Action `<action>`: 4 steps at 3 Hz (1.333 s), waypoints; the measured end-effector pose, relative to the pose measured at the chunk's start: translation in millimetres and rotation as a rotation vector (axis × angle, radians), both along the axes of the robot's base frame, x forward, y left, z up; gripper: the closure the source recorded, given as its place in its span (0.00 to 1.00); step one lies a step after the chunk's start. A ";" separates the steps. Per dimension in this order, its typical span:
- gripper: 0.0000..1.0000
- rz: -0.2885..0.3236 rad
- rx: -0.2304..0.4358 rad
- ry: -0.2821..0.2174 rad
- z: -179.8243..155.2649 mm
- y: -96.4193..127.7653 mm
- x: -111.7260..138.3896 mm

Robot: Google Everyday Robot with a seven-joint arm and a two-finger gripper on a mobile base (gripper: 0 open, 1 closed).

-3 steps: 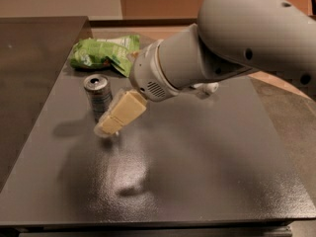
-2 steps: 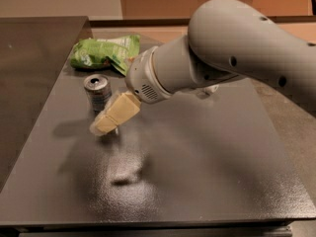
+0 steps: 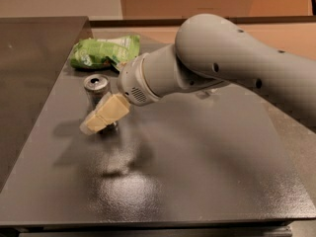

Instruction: Knock redbull can over

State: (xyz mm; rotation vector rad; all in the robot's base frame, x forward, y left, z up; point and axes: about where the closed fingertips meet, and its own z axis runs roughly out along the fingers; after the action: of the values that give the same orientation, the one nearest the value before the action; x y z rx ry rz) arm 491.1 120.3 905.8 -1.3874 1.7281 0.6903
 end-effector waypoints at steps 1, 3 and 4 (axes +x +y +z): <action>0.18 0.008 0.021 0.016 1.2 5.4 1.1; 0.65 0.030 0.049 0.034 8.5 5.6 -0.1; 0.88 0.047 0.010 0.058 21.0 -2.0 3.7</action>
Offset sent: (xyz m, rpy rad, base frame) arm 0.0014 0.0061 0.0010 0.0521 0.0473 0.0224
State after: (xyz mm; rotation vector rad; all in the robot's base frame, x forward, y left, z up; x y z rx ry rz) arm 494.8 118.3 926.7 -1.4181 1.7397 0.7708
